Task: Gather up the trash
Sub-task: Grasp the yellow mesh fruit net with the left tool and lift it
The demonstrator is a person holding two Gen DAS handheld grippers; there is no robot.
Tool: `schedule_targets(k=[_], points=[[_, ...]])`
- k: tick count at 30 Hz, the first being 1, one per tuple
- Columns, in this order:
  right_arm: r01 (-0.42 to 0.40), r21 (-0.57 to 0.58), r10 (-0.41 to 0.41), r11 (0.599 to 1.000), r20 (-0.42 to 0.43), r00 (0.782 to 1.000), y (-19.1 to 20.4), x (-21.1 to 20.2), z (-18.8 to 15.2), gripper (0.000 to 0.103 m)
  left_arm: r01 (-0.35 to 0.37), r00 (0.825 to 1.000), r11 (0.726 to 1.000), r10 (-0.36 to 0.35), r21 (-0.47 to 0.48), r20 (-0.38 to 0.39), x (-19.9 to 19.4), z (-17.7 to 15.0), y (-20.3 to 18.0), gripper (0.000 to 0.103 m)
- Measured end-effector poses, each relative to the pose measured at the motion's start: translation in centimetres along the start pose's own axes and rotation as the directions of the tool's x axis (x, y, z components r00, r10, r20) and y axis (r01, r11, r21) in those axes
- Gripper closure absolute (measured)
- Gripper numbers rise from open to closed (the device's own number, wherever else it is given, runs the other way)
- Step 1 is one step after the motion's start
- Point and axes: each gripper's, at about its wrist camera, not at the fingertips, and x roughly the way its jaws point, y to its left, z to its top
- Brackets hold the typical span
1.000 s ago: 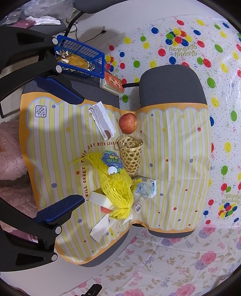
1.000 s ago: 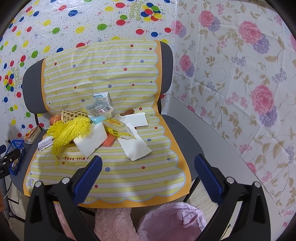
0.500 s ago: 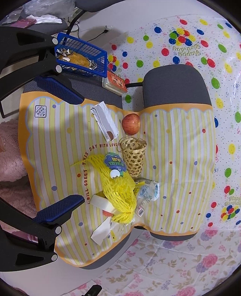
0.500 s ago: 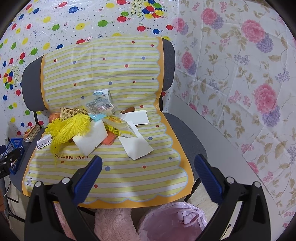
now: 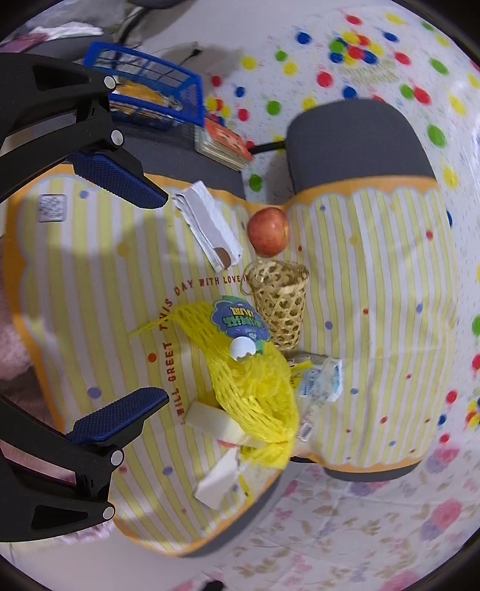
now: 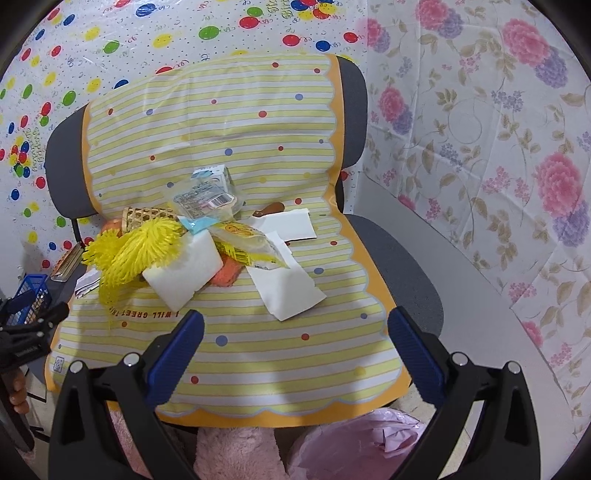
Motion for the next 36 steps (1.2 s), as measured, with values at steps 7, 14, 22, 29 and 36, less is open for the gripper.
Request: schedule_targets(k=[7,14,22,29,36], points=[[-0.013,0.034,0.012,0.999,0.037,0.999,-1.1,1.8,0.6,0.006,0.007,1.000,0.998,-0.006,0.061,-0.021,5.4,1.1,-1.4,0.007],[-0.090,0.067,0.091,0.994,-0.010,0.996,-1.6,3.7,0.7,0.006,-0.037,0.999,0.975,0.028,0.220,0.044,9.3,2.8,-3.9,0.009],[-0.101,0.035,0.101,0.994,-0.001,0.995,-0.9,3.0,0.0,0.006,0.004,0.996,0.968,-0.026,0.253,0.087,8.1,4.2,-2.9,0.085],[-0.114,-0.019,0.115,0.993,0.069,0.991,0.1,1.6,0.3,0.012,0.096,0.984,0.995,-0.093,-0.015,0.152,0.8,4.9,2.7,0.092],[-0.163,-0.182,0.171,0.970,0.033,0.985,4.2,2.9,1.6,0.065,0.068,0.987,0.982,-0.040,-0.174,0.157,-3.1,3.8,5.8,0.092]])
